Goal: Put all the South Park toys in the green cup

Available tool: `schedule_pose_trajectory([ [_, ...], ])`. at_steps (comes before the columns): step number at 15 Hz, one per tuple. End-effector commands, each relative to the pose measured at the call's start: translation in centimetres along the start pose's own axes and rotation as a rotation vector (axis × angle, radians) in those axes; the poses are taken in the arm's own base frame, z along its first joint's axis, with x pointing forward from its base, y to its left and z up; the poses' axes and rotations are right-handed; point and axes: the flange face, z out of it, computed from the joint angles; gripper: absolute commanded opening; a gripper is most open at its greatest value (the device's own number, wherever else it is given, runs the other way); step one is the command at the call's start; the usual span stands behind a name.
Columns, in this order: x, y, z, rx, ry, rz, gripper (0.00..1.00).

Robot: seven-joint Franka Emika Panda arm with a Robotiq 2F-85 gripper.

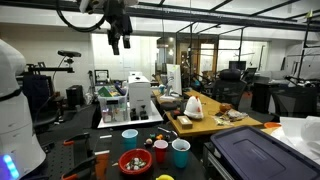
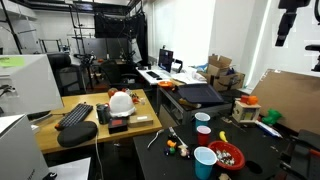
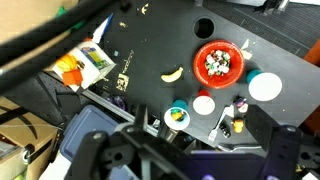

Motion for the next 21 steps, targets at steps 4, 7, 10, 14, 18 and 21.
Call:
schedule_pose_trajectory([
  [4,0.0,0.0,-0.1,0.0,-0.001,0.0,1.0],
  [7,0.0,0.0,-0.1,0.0,-0.001,0.0,1.0],
  [10,0.0,0.0,-0.1,0.0,-0.001,0.0,1.0],
  [14,0.1,-0.1,0.0,-0.01,-0.008,-0.01,1.0],
  [18,1.4,-1.3,0.2,-0.014,-0.001,-0.072,1.0],
  [21,3.4,-3.2,0.9,-0.003,0.014,-0.136,1.0],
])
